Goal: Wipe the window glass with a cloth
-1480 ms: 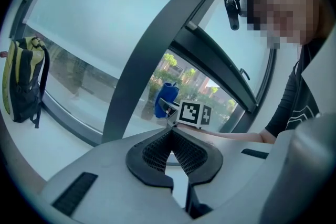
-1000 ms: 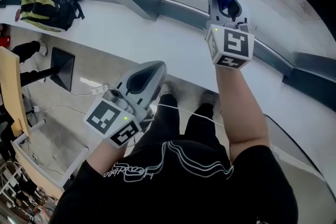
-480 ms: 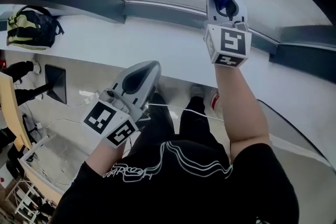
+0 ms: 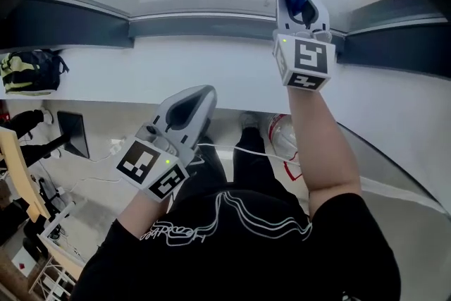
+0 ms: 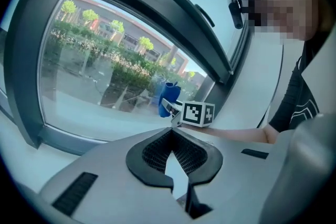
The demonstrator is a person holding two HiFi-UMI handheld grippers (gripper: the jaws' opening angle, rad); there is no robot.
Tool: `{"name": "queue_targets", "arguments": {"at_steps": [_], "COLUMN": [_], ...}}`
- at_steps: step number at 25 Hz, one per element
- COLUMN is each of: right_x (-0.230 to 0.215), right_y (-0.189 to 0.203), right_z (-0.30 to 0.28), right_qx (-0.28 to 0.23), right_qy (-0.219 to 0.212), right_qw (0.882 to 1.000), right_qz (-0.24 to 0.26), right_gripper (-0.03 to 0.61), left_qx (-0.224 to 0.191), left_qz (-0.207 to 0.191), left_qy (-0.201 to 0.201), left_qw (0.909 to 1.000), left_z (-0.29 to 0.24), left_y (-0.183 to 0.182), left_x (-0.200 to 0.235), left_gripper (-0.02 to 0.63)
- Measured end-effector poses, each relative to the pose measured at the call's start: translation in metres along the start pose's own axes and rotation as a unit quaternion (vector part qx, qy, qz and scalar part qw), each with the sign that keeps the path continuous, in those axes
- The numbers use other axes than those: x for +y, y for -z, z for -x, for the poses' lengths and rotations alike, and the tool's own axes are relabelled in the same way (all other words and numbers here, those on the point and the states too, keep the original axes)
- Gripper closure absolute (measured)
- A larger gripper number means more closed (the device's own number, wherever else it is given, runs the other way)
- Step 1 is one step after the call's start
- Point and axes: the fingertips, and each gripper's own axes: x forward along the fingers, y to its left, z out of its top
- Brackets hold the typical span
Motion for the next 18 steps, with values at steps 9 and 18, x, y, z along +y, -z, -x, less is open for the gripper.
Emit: {"name": "queue_targets", "arguments": {"at_steps": [9, 18], "right_x": [-0.100, -0.204], "right_y": [0.031, 0.032], "right_z": [0.037, 0.075], "right_qx": [0.005, -0.012], "right_qy": [0.048, 0.119], "right_qw": [0.999, 0.992], "right_qz": [-0.022, -0.045], "right_gripper": [0.486, 0.485], "left_qx": [0.031, 0.056], "left_qz": [-0.014, -0.025], "left_qy": [0.045, 0.080], "left_qw": [0.9984, 0.9949], "left_z": [-0.071, -0.118], "left_y": [0.016, 0.014], "left_x": [-0.056, -0.095], "left_gripper": [0.609, 0.609]}}
